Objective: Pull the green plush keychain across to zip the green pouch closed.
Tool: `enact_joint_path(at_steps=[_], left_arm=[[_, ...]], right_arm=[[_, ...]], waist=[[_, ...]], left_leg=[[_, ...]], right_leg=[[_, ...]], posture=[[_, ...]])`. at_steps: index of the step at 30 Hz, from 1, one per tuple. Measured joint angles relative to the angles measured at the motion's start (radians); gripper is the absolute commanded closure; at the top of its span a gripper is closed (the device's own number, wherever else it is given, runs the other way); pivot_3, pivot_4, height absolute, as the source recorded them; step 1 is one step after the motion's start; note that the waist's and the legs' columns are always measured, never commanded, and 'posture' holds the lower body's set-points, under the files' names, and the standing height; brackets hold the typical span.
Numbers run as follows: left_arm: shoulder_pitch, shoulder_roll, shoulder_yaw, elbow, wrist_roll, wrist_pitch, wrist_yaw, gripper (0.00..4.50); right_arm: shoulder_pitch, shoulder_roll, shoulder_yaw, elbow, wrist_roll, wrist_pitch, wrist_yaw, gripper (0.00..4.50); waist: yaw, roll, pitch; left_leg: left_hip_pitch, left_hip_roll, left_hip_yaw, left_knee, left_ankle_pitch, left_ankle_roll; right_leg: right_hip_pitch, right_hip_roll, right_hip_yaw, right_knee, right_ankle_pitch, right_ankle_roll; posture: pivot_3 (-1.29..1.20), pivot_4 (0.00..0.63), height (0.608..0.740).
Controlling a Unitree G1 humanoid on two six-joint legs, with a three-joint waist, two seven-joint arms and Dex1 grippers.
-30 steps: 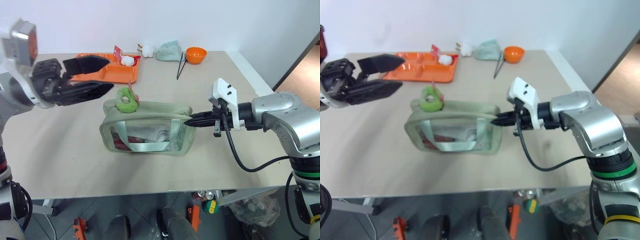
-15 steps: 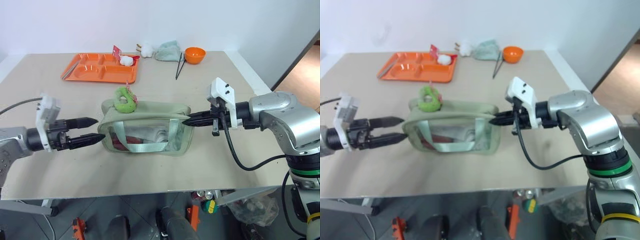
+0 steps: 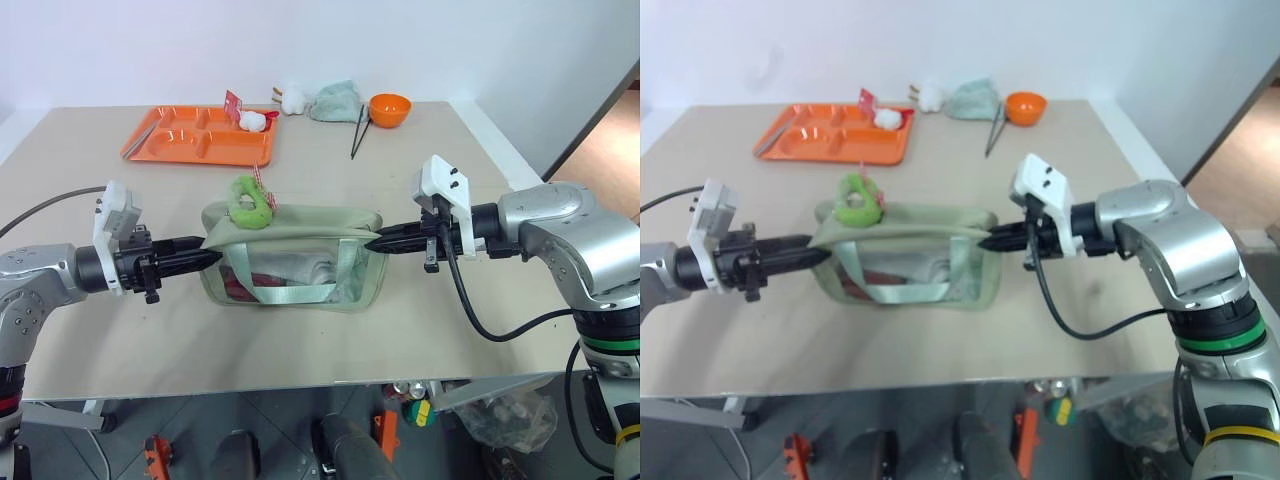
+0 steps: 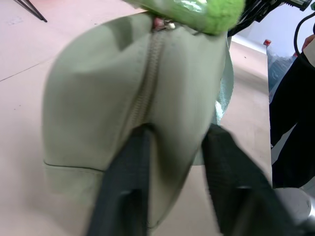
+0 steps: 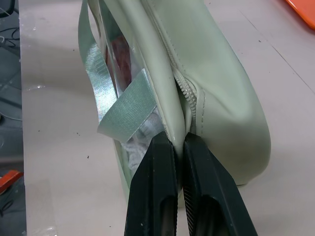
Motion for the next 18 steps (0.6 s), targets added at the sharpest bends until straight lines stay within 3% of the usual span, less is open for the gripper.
enact_joint_path(at_steps=[2,10,15,18], left_arm=[[0.0,0.0,-0.003,0.0,0.0,0.0,0.0,4.47],[-0.01,0.0,-0.009,0.0,0.005,0.002,0.005,4.47],[-0.017,-0.001,-0.012,-0.001,0.008,0.003,0.008,4.5],[-0.02,-0.003,-0.017,-0.002,0.008,0.004,0.008,4.5]], right_arm=[[0.001,-0.001,0.0,-0.003,0.0,0.001,0.0,4.5],[0.012,-0.005,-0.004,-0.008,-0.006,-0.018,-0.005,4.5],[0.021,0.012,-0.009,0.013,-0.01,-0.035,-0.038,2.75],[0.045,-0.036,-0.027,0.012,0.002,-0.041,-0.006,1.71]], waist=[[0.0,0.0,0.0],[0.0,0.0,0.0],[0.001,0.0,0.0],[0.004,0.0,0.0]], left_leg=[[0.0,0.0,0.0,0.0,0.0,0.0],[0.0,0.0,0.0,0.0,0.0,0.0],[0.0,0.0,0.0,0.0,0.0,0.0],[-0.002,-0.001,0.0,0.0,0.0,0.0]], right_leg=[[0.0,0.0,0.0,0.0,0.0,0.0],[0.0,0.0,0.0,0.0,0.0,0.0],[0.0,0.0,0.0,0.0,0.0,0.0],[0.0,-0.001,0.0,-0.001,0.0,0.0]], posture=[[0.0,0.15,0.74],[0.0,0.15,0.74],[0.0,0.15,0.74],[0.0,0.15,0.74]])
